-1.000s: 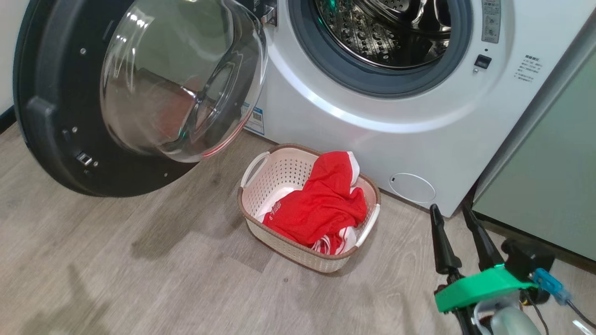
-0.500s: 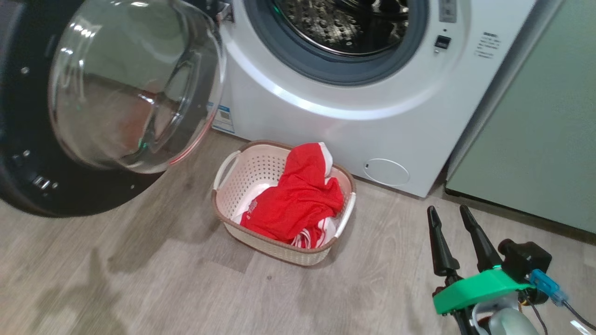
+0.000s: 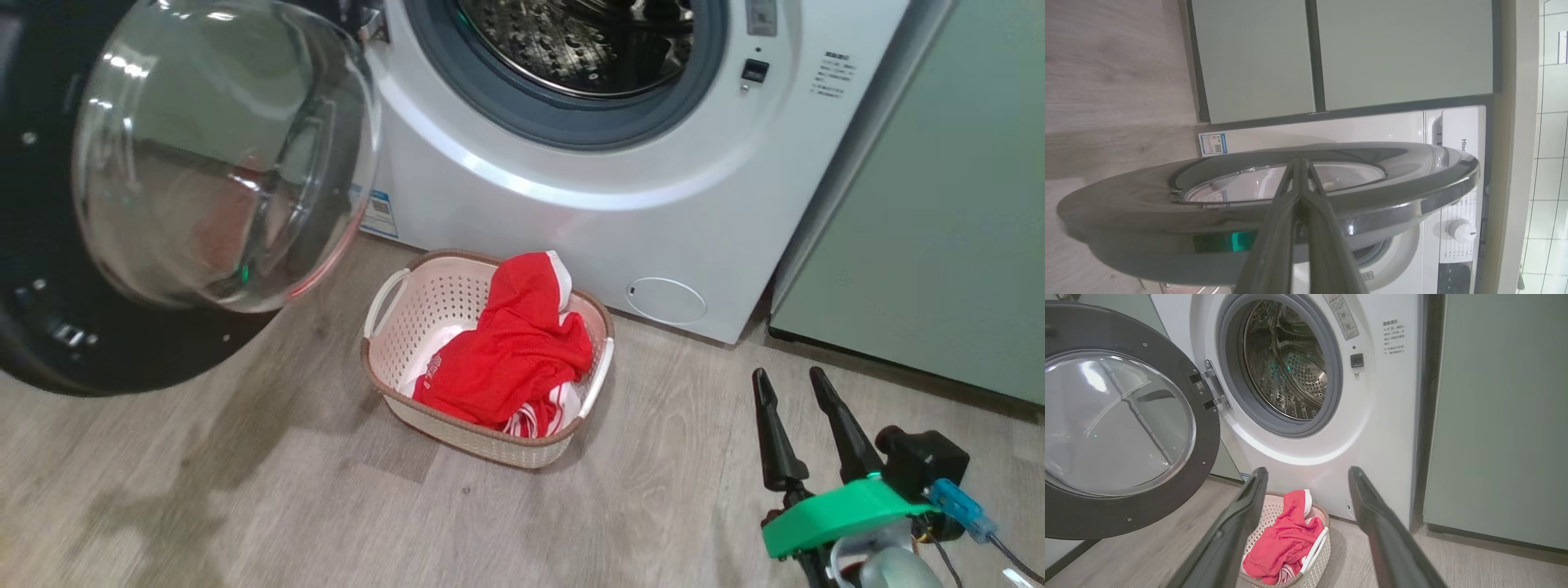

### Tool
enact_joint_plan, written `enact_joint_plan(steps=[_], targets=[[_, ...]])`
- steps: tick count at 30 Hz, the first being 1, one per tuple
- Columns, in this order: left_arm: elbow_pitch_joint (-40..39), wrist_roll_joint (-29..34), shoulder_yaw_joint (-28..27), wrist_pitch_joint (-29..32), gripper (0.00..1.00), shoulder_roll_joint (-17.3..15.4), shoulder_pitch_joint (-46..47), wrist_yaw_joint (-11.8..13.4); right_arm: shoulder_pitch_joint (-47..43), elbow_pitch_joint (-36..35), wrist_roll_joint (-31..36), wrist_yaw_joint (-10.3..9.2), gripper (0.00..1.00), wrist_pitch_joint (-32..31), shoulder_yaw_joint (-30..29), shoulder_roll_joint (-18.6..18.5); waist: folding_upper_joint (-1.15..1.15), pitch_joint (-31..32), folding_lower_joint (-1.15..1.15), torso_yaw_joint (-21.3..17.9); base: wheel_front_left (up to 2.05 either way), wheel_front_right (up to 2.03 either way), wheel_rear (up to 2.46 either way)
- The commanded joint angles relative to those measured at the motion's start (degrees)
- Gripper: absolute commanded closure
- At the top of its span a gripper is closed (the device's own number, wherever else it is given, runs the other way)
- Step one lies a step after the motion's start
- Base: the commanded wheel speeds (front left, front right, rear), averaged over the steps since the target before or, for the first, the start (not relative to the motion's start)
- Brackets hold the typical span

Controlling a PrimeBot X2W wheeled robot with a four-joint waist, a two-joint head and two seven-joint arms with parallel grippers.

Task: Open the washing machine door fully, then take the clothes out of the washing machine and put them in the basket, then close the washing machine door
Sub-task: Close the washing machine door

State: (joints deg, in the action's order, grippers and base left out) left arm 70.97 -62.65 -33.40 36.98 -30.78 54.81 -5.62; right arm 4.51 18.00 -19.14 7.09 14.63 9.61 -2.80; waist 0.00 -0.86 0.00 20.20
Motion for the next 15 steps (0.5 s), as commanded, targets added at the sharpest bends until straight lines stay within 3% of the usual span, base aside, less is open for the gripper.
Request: enact_joint_plan(steps=[1,8,15], targets=[[-2.1,-0.3,0.3,1.3,1.0,-1.7,2.2,-0.7,0.9,-1.7,0.3,0.4,0.0,0.4,1.1,-0.1,0.0,0.1,0.0,0.2,0.0,0.0,0.0],[-6.7,-0.1,4.0,6.7,1.0,2.9,0.3,-1.8,0.6,-1.7,-0.1,0.4,0.0,0.4,1.4,-0.1,0.0,0.8,0.0,1.1,0.0,0.0,0.0],[-20.2,-3.7,6.9,12.1,1.0,10.0,-7.1,-1.9,0.5,-1.7,0.0,0.4,0.0,0.4,1.3,-0.1,0.0,0.8,0.0,1.3,0.0,0.0,0.0]])
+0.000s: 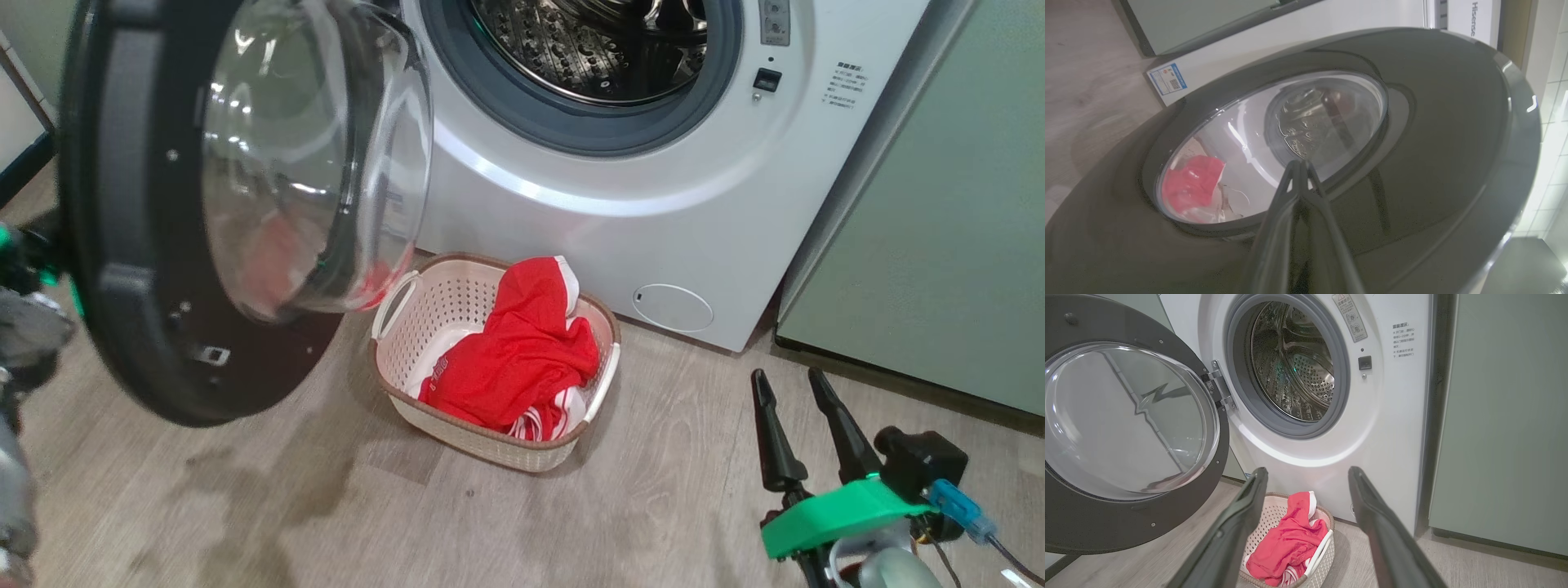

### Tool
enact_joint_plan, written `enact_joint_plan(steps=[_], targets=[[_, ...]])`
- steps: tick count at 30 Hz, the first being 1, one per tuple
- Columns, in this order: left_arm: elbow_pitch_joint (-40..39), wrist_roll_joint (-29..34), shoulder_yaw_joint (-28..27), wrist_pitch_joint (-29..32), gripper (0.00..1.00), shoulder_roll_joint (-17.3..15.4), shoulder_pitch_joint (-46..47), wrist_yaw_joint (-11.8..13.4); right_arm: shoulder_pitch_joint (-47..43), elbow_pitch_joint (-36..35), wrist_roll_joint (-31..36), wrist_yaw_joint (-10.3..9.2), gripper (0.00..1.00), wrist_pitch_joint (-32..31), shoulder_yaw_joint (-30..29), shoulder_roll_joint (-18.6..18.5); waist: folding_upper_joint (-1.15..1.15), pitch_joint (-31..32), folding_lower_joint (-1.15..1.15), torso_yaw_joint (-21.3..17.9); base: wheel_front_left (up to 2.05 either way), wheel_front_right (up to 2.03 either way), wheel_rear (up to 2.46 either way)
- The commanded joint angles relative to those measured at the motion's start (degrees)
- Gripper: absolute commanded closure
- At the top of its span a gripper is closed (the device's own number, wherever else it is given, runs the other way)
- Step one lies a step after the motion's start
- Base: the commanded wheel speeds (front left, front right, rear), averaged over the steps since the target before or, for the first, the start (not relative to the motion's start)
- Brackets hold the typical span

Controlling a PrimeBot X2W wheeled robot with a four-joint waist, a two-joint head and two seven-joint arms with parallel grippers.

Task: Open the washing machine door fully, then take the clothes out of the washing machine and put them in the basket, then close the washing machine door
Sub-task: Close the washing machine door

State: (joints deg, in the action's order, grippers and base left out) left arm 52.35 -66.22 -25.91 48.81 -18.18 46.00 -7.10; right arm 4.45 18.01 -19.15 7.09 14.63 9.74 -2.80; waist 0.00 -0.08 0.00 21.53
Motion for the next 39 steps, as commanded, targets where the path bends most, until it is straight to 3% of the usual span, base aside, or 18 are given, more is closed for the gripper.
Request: enact_joint_plan(steps=[1,9,13,19,31,39], targets=[[-3.4,-0.7,-0.4,1.0,1.0,-1.8,0.6,-0.4,0.5,-1.7,0.0,0.4,0.0,0.4,1.1,-0.1,0.0,0.0,0.0,0.0,0.0,0.0,0.0],[-21.7,-5.0,2.1,8.5,1.0,6.3,-9.8,-0.2,-0.3,-1.9,-0.3,0.4,0.0,0.4,-0.4,-0.1,0.0,0.1,0.0,0.0,0.0,0.0,0.0],[-32.0,-6.5,4.1,11.8,1.0,11.2,-14.8,1.9,-0.6,-1.9,-0.4,0.4,0.0,0.4,-0.6,-0.1,0.0,0.1,0.0,-0.1,0.0,0.0,0.0],[-42.0,-6.1,9.7,8.8,1.0,14.9,-19.1,4.1,0.5,-2.2,-0.3,0.4,0.0,0.4,-0.8,-0.1,0.0,-1.1,0.0,-2.1,0.0,0.0,0.0],[-36.2,-9.1,20.1,-9.3,1.0,15.3,-15.2,4.0,2.8,-2.7,0.4,0.4,0.0,0.4,-0.7,-0.1,0.0,-3.5,0.0,-12.1,0.0,0.0,0.0],[-26.6,-8.1,20.2,-18.6,1.0,15.3,-10.1,1.9,2.4,-2.6,0.2,0.4,0.0,0.4,-0.3,-0.1,0.0,-2.9,0.0,-20.7,0.0,0.0,0.0]])
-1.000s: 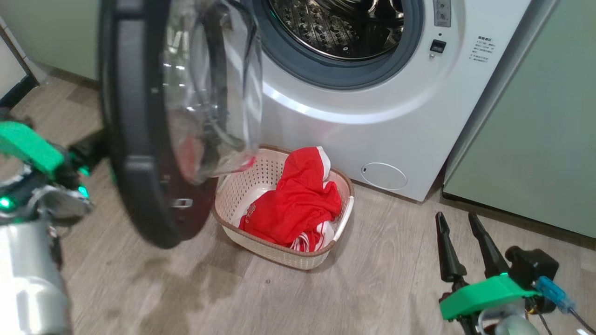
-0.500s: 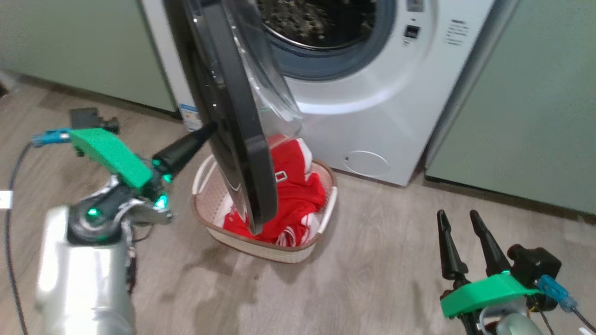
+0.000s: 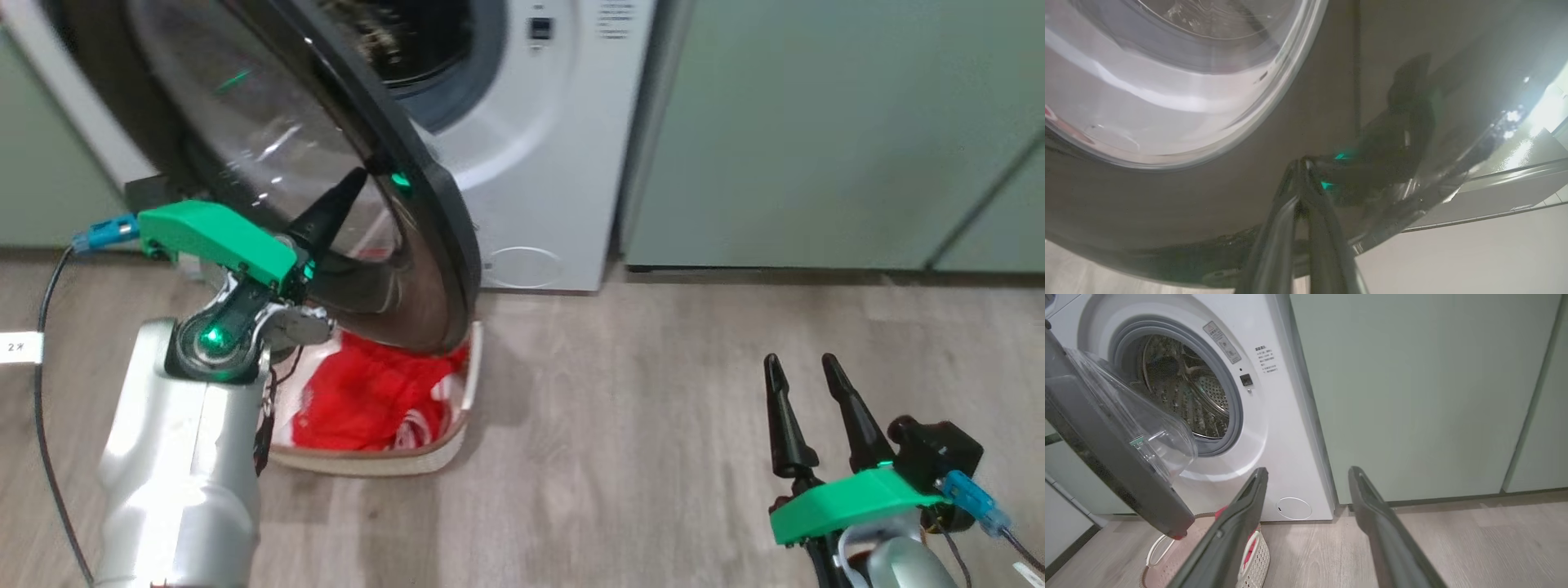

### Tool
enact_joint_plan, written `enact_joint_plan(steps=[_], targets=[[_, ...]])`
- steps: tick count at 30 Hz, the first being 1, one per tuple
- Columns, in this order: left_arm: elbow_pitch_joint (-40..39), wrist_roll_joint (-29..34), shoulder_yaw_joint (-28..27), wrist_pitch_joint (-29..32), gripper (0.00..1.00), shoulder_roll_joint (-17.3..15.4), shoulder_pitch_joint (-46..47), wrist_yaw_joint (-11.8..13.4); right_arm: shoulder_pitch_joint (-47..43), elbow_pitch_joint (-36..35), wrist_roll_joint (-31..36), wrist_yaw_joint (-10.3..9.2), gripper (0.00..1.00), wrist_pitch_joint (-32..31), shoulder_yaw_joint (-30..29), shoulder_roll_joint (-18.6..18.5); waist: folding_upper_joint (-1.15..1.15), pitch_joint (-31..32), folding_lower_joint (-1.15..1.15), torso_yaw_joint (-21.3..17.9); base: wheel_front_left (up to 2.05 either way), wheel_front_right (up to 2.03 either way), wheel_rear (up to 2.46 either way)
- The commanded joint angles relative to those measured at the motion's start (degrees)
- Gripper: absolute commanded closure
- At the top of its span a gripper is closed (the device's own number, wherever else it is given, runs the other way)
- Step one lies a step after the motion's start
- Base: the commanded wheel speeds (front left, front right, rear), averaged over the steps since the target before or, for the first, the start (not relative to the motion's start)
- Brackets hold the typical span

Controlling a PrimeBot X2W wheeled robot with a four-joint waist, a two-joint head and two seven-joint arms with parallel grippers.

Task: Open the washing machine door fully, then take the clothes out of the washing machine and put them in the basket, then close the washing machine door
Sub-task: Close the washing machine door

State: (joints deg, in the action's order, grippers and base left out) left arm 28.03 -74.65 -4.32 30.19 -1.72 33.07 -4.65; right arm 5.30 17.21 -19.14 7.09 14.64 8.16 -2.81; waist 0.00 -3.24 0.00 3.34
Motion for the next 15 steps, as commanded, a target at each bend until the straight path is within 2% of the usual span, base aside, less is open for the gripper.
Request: enact_joint_plan(steps=[1,8,15], targets=[[-0.9,0.5,-1.5,-0.9,1.0,-1.2,3.5,-0.8,1.5,-1.7,0.2,0.4,0.0,0.4,1.3,-0.1,0.0,0.5,0.0,-3.5,0.0,0.0,0.0],[7.6,0.4,-3.0,-6.7,1.0,-1.8,7.1,-2.5,0.8,-1.6,0.2,0.4,0.0,0.4,1.8,-0.1,0.0,1.9,0.0,-8.9,0.0,0.0,0.0],[7.3,-1.5,-1.9,-7.8,1.0,-2.2,6.6,-2.8,0.1,-2.2,0.3,0.4,0.0,0.4,0.6,-0.1,0.0,1.9,0.0,-8.6,0.0,0.0,0.0]])
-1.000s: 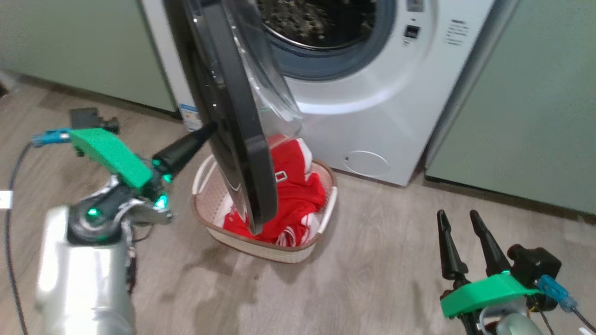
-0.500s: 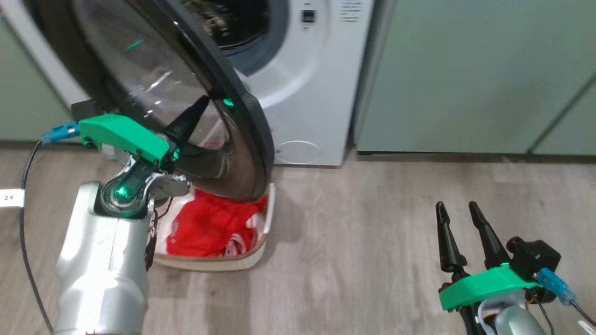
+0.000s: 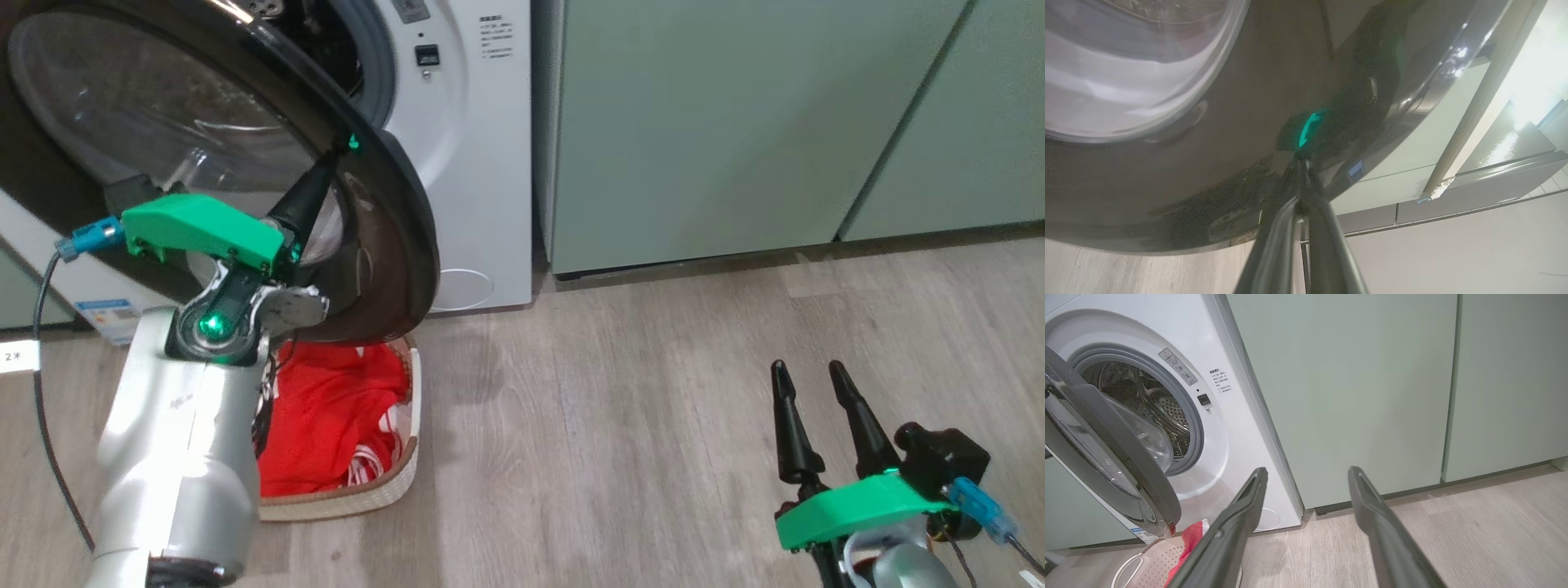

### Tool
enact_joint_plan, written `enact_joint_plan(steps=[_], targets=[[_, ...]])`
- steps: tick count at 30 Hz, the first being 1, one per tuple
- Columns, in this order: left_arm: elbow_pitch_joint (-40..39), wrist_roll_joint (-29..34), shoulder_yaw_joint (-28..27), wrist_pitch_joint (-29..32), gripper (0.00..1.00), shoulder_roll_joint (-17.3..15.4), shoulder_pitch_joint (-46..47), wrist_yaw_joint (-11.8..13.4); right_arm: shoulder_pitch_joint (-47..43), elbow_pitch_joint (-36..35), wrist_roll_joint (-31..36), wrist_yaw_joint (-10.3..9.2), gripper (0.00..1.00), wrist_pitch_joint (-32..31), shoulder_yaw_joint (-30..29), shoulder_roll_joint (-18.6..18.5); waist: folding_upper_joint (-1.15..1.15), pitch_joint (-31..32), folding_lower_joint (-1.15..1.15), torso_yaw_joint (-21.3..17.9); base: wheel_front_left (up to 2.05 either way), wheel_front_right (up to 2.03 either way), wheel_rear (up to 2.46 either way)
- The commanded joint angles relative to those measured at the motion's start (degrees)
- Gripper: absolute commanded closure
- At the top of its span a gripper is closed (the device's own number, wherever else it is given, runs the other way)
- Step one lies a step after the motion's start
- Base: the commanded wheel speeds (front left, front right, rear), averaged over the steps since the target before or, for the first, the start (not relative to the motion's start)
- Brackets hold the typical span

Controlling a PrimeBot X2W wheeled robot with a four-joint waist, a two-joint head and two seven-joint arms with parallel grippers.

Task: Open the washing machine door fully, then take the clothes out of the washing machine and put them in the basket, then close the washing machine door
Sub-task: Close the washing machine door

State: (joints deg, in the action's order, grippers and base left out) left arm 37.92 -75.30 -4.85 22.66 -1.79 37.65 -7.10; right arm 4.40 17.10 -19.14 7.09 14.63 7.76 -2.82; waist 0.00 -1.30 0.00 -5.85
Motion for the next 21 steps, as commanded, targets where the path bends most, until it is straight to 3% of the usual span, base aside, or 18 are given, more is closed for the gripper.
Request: enact_joint_plan(steps=[1,4,5,6,7,8,21], targets=[[-3.4,-0.9,-1.3,-0.9,1.0,-2.5,1.5,-0.4,0.9,-2.2,0.3,0.4,0.0,0.4,0.9,-0.1,0.0,0.0,0.0,1.0,0.0,0.0,0.0],[-5.9,0.3,-0.5,-3.9,1.0,-4.1,-0.6,-0.4,1.0,-2.3,0.2,0.4,0.0,0.4,0.3,-0.1,0.0,0.1,0.0,2.5,0.0,0.0,0.0],[-6.9,0.9,-0.1,-5.2,0.84,-4.6,-1.5,-0.4,1.0,-2.4,0.1,0.4,0.0,0.4,0.1,-0.1,0.0,0.2,0.0,3.1,0.0,0.0,0.0],[-7.6,1.5,0.3,-6.6,0.58,-5.1,-2.5,-0.4,1.1,-2.5,0.0,0.4,0.0,0.4,-0.2,-0.1,0.0,0.3,0.0,3.6,0.0,0.0,0.0],[-8.5,2.4,0.9,-8.0,0.2,-5.7,-3.6,-0.4,1.1,-2.6,-0.1,0.4,0.0,0.4,-0.6,-0.1,0.0,0.4,0.0,4.2,0.0,0.0,0.0],[-9.3,3.3,1.5,-9.6,0.0,-6.4,-4.7,-0.4,1.2,-2.7,-0.2,0.4,0.0,0.4,-0.9,-0.1,0.0,0.5,0.0,4.8,0.0,0.0,0.0],[-8.3,11.9,6.8,-28.8,0.0,-14.7,-16.4,-0.4,1.7,-4.0,-0.5,0.4,0.0,0.4,-1.8,-0.1,0.0,1.7,0.0,8.1,0.0,0.0,0.0]])
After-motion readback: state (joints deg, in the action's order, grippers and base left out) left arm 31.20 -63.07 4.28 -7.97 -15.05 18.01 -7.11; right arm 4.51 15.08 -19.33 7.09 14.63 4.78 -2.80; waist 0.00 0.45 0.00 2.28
